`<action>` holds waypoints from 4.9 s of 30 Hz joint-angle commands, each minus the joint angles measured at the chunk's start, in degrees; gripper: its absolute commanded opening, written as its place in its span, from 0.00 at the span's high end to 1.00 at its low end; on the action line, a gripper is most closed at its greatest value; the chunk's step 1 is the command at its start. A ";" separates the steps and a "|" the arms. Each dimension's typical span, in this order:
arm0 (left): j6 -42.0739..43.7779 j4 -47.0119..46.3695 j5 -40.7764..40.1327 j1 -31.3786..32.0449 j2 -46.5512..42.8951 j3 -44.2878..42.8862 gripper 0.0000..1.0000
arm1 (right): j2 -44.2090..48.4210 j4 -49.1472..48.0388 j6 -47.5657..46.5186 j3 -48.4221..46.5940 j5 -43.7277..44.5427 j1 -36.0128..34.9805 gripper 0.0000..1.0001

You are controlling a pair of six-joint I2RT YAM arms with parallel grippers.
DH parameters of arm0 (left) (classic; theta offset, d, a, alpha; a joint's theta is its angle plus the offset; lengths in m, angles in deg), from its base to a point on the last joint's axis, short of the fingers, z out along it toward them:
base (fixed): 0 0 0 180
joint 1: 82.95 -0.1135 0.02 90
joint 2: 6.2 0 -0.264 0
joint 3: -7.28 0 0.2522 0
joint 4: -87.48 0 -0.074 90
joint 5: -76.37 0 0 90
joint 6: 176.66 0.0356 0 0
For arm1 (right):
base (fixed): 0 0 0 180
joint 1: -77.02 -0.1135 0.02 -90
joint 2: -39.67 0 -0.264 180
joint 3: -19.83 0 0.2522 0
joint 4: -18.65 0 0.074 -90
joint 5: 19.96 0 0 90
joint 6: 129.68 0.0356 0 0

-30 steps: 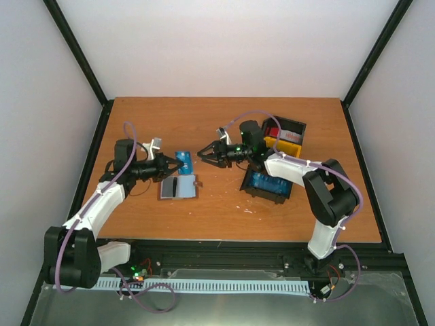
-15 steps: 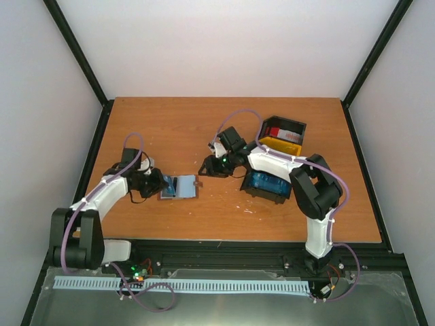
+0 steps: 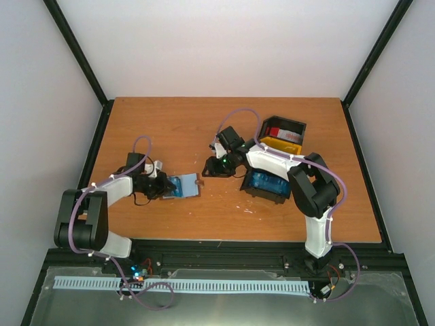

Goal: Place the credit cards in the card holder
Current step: Insert the credit card into the card holder.

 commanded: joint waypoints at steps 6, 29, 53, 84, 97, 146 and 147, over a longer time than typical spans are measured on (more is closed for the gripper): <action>2.19 -4.91 7.17 -0.02 2.28 -0.95 0.99 | 0.89 0.28 0.03 0.45 3.05 -0.15 0.55; -3.93 -21.40 3.98 0.69 -0.16 6.70 0.99 | -5.34 6.44 -2.26 -7.44 9.98 -5.08 0.57; -14.46 -36.40 12.76 0.69 7.30 10.82 0.99 | -13.33 13.06 -6.53 -11.52 9.83 -4.81 0.65; -19.34 -44.53 10.50 5.78 14.71 9.98 0.84 | -14.39 11.76 -4.21 -10.10 7.19 -4.81 0.71; -14.35 -7.96 -2.95 7.09 5.57 0.19 0.29 | -15.25 11.54 -3.94 -10.57 5.79 -4.60 0.71; -8.87 16.30 -11.52 0.07 -7.96 -2.76 0.10 | -2.96 -5.84 -4.98 -2.66 14.40 -12.20 0.36; -8.87 16.57 -11.96 0.01 -7.99 -2.89 0.13 | -3.57 -5.17 -4.59 -3.26 14.32 -12.20 0.38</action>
